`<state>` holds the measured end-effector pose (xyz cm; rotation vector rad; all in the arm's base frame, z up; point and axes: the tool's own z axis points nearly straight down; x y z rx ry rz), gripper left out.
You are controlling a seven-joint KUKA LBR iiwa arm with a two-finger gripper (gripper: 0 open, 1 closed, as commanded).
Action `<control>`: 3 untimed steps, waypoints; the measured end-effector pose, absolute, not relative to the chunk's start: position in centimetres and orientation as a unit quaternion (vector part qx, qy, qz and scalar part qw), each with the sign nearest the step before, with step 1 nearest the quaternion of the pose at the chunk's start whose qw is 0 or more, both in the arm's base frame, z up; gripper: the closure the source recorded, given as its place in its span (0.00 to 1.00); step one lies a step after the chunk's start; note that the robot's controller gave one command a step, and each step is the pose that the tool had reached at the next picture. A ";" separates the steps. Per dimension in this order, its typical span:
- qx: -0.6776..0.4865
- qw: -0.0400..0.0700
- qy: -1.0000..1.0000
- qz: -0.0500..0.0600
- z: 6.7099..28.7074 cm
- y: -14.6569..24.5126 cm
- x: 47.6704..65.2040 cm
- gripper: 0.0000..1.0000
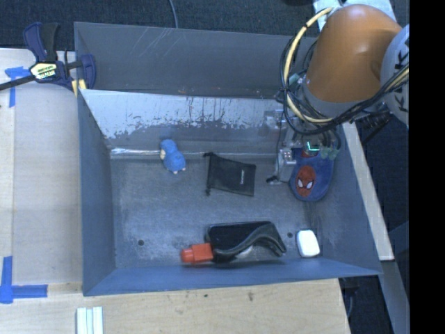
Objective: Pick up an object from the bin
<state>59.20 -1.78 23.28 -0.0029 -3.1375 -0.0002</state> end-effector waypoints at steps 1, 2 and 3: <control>-0.021 0.002 -1.000 0.000 10.8 -4.4 61.7 0.00; 0.020 0.000 -1.000 0.000 6.9 -1.6 58.2 0.00; 0.019 -0.003 -1.000 0.000 7.2 -1.7 58.5 1.00</control>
Offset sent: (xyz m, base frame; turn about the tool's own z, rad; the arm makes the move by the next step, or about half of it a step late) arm 0.0268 -0.0250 -0.1203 0.0378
